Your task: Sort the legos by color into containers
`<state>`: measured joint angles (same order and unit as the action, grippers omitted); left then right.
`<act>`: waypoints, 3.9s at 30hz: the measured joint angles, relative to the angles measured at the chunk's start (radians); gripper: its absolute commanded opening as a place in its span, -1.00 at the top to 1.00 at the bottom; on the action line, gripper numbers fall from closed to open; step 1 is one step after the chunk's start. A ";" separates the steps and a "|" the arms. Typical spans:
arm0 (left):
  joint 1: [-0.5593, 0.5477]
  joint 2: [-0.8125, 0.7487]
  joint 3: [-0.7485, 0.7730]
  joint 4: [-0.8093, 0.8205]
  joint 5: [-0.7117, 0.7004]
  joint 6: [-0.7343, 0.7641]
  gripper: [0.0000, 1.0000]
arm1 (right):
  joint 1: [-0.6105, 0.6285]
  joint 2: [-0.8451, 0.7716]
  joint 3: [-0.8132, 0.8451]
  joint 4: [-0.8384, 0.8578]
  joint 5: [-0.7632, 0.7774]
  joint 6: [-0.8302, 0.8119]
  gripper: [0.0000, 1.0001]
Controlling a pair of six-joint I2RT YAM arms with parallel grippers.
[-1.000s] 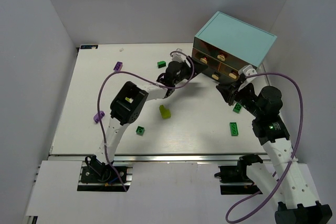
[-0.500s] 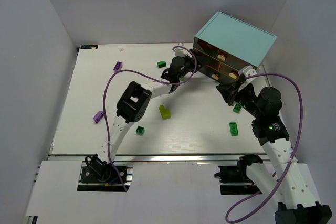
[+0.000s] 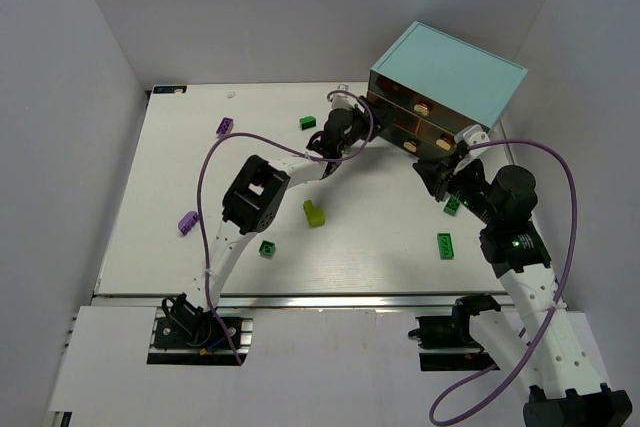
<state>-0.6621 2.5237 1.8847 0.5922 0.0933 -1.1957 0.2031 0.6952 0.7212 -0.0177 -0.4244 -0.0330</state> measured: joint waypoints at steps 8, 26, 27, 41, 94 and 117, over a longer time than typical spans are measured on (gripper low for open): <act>0.000 0.002 0.001 -0.032 -0.016 0.000 -0.48 | 0.000 0.000 -0.012 0.015 0.003 0.000 0.57; 0.008 0.038 0.057 -0.029 -0.078 -0.014 0.19 | 0.000 0.001 -0.013 0.021 0.016 -0.002 0.58; 0.008 0.038 0.053 -0.023 -0.078 -0.016 0.25 | 0.000 0.001 -0.013 0.021 0.018 -0.002 0.58; 0.008 -0.231 -0.423 0.151 -0.080 0.014 0.15 | -0.003 0.012 -0.032 0.038 0.030 -0.014 0.52; 0.071 -1.799 -1.140 -0.884 -0.224 0.979 -0.67 | -0.044 0.655 0.065 -0.696 0.370 -0.494 -0.73; 0.071 -1.806 -1.140 -0.885 -0.226 0.990 -0.67 | -0.079 0.817 0.086 -0.693 0.444 -0.505 0.63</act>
<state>-0.5911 0.7177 0.7448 -0.2924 -0.1329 -0.2062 0.1246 1.5120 0.8070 -0.7109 0.0193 -0.5377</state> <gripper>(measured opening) 0.831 0.319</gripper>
